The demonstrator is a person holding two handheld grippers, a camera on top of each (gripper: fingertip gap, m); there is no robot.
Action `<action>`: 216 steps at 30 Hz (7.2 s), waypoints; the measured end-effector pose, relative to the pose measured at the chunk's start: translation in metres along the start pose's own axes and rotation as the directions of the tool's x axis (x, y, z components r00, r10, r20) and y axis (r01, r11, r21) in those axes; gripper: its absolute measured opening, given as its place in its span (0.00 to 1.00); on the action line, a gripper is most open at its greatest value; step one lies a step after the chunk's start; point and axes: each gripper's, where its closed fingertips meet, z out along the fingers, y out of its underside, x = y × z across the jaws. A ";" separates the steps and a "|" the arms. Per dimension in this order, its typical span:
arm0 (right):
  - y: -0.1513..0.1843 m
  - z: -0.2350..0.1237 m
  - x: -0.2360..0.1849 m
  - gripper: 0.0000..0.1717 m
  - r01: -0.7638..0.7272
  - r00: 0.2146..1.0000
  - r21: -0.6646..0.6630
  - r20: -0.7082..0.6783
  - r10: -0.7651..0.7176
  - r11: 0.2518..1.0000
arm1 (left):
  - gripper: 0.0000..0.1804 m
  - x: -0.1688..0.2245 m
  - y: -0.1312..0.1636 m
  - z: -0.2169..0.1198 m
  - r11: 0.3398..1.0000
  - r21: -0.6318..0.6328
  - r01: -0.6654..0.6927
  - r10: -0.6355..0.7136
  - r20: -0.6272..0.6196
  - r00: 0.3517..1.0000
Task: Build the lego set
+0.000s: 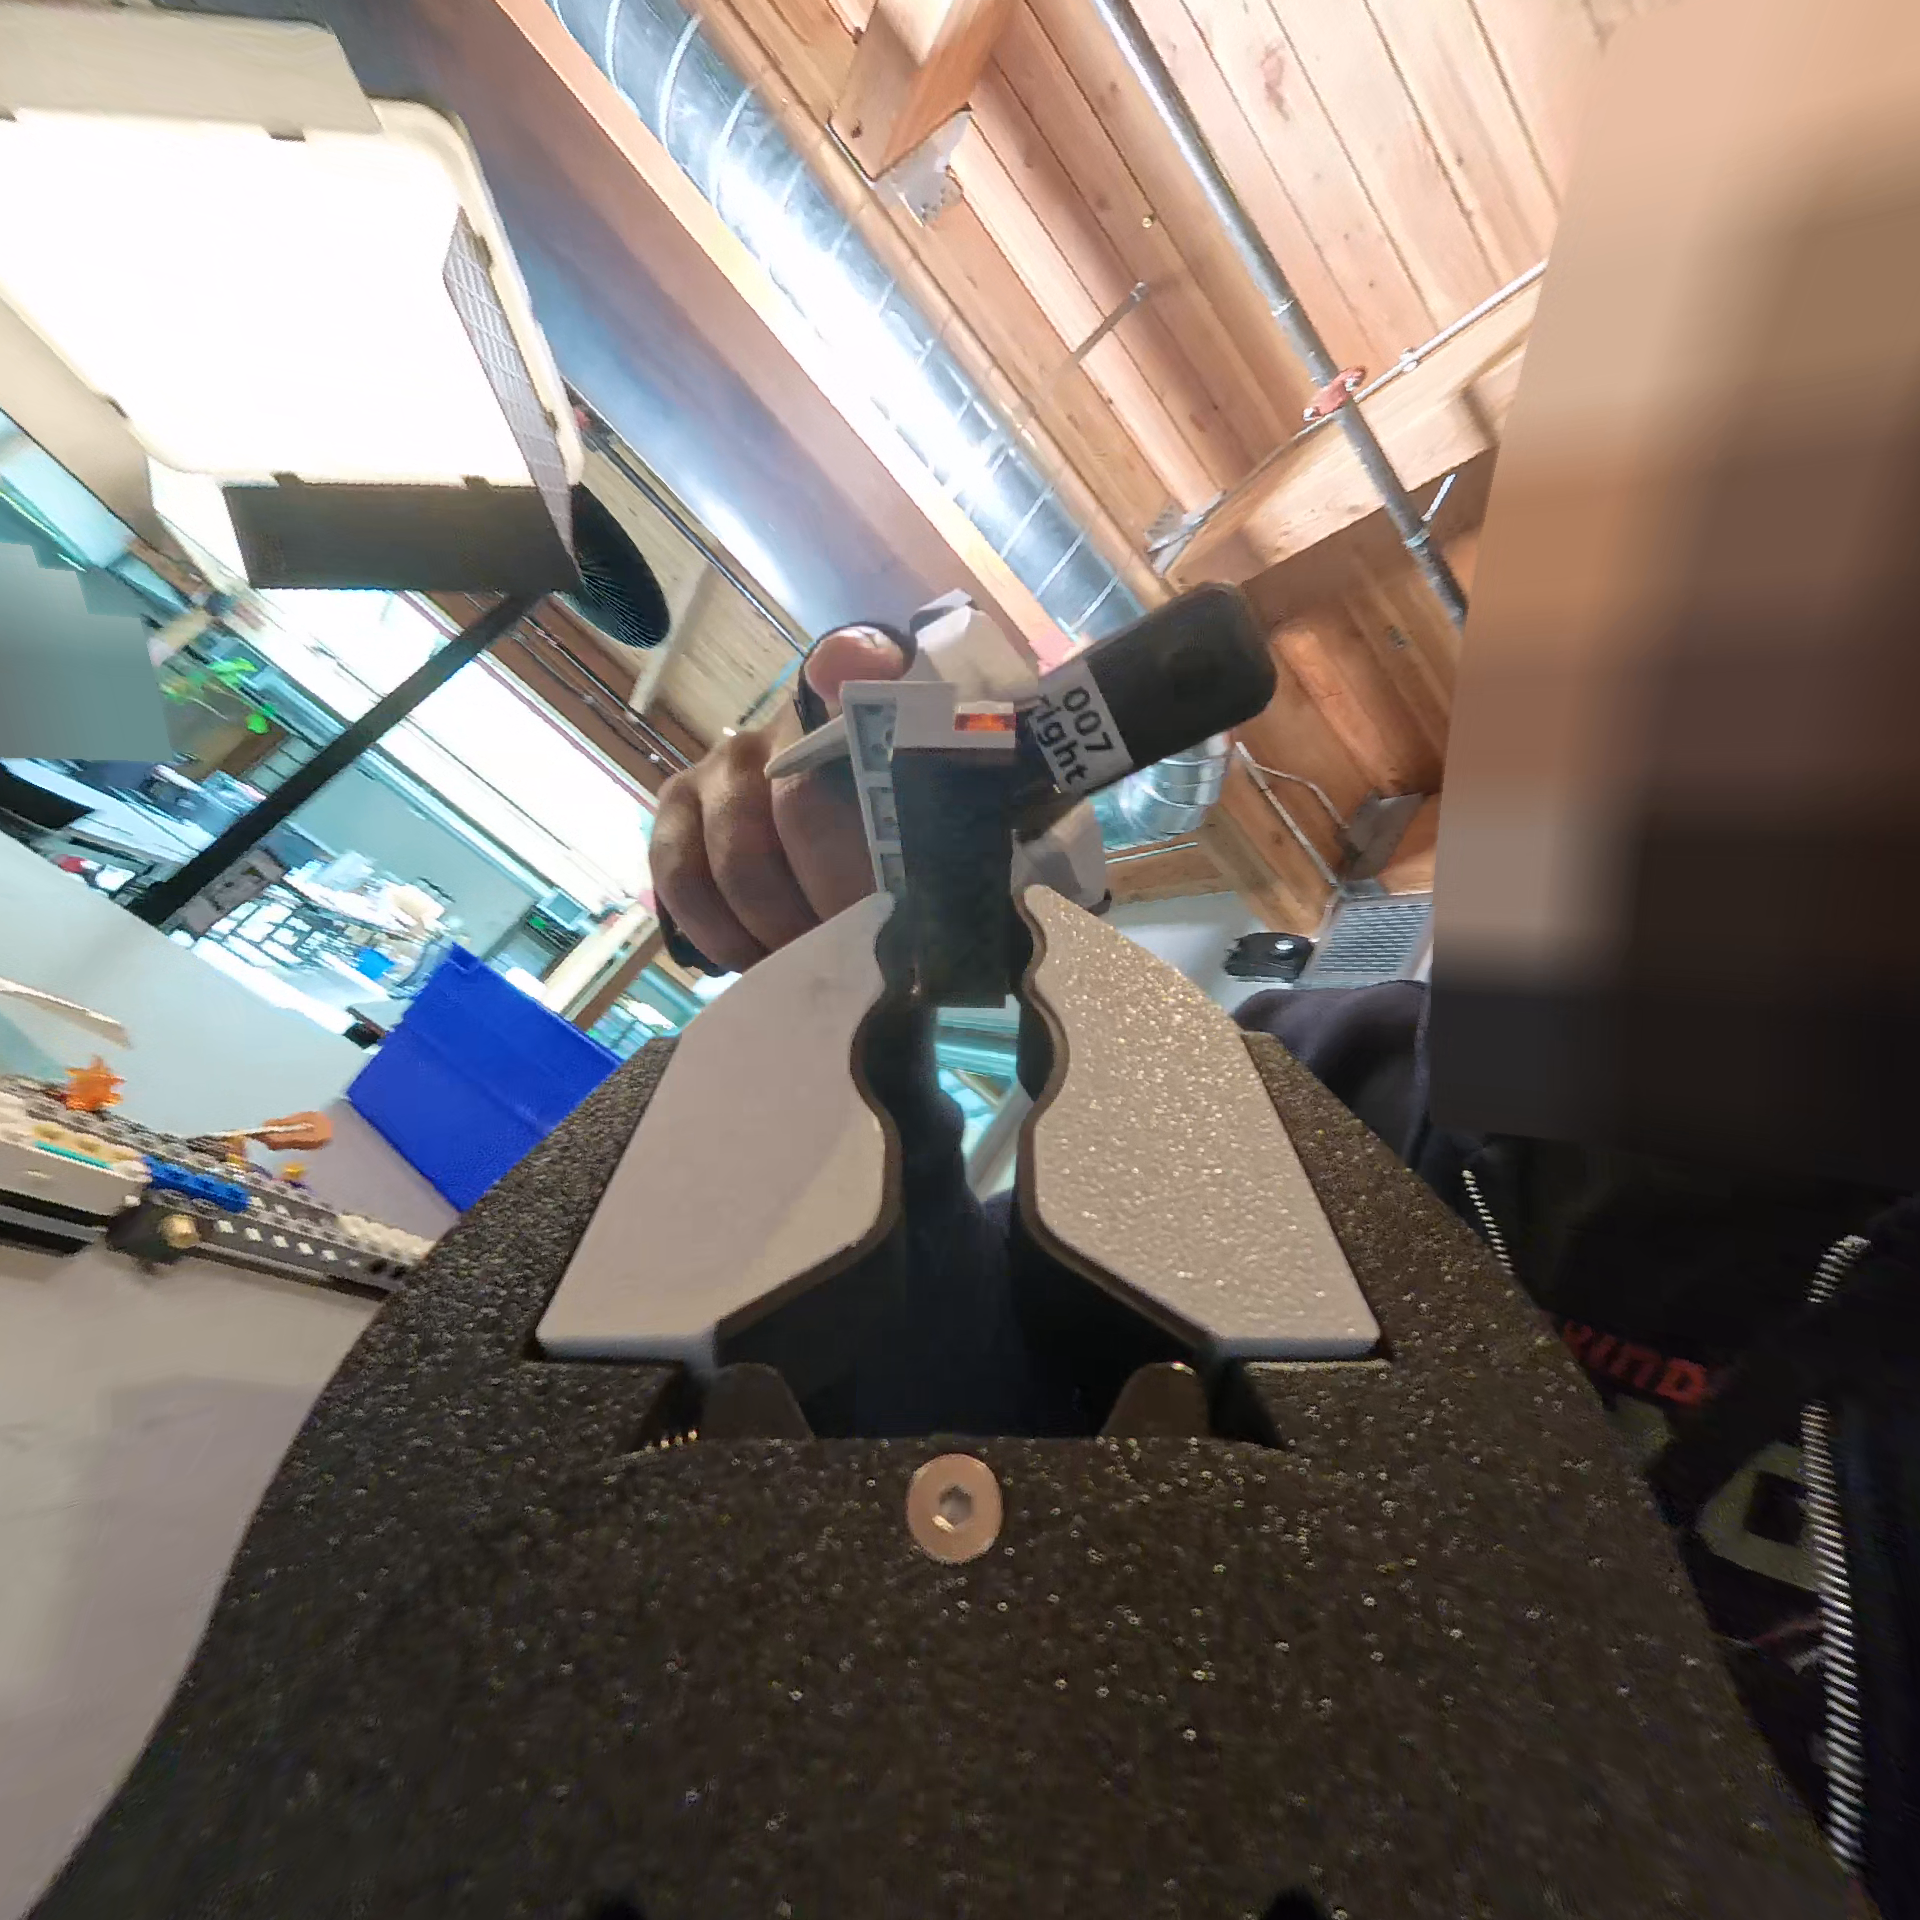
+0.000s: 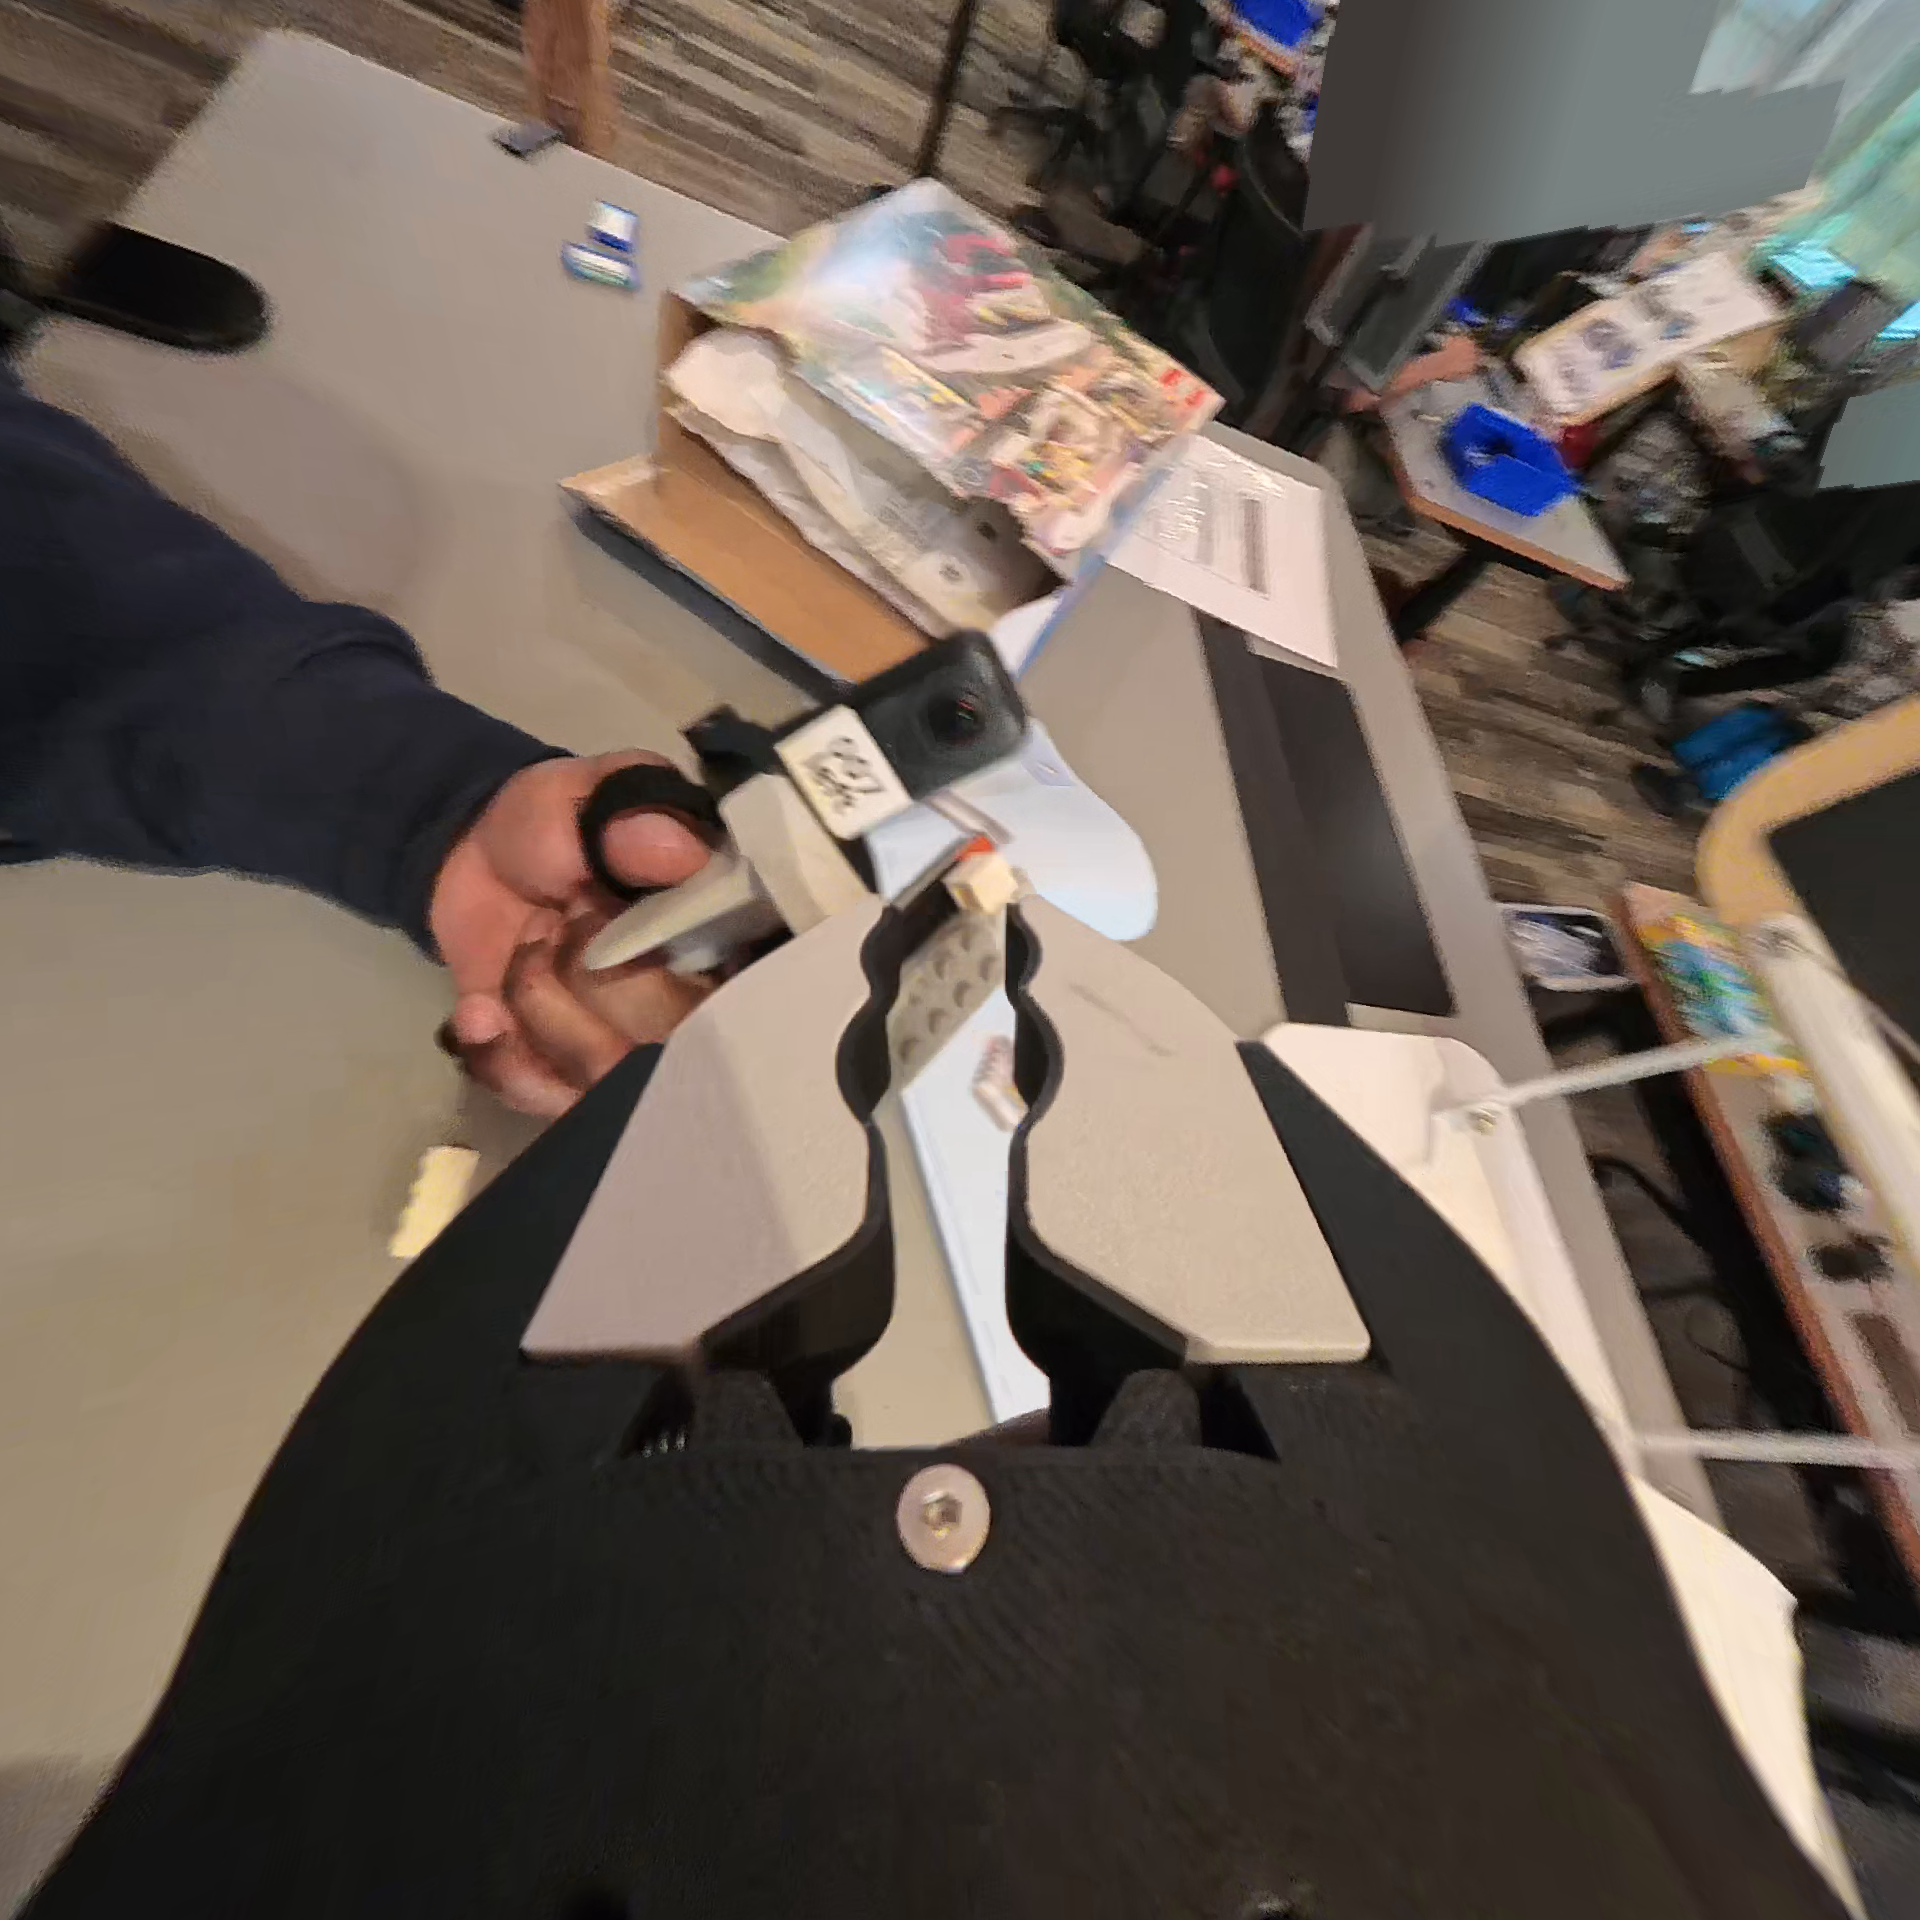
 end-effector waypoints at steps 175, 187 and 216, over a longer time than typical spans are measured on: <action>0.106 0.018 -0.094 0.07 -0.344 0.931 -0.029 -0.140 0.337 0.938 | 0.09 -0.010 -0.006 -0.030 0.946 -0.261 -0.193 0.253 0.223 0.941; 0.140 0.024 -0.089 0.07 -0.344 0.927 -0.176 -0.219 0.304 0.923 | 0.09 -0.008 -0.008 -0.030 0.947 -0.248 -0.202 0.259 0.224 0.940; 0.154 0.021 -0.081 0.14 -0.150 0.981 -0.418 -0.177 0.082 0.896 | 0.09 -0.010 -0.003 -0.027 0.947 -0.262 -0.184 0.244 0.218 0.945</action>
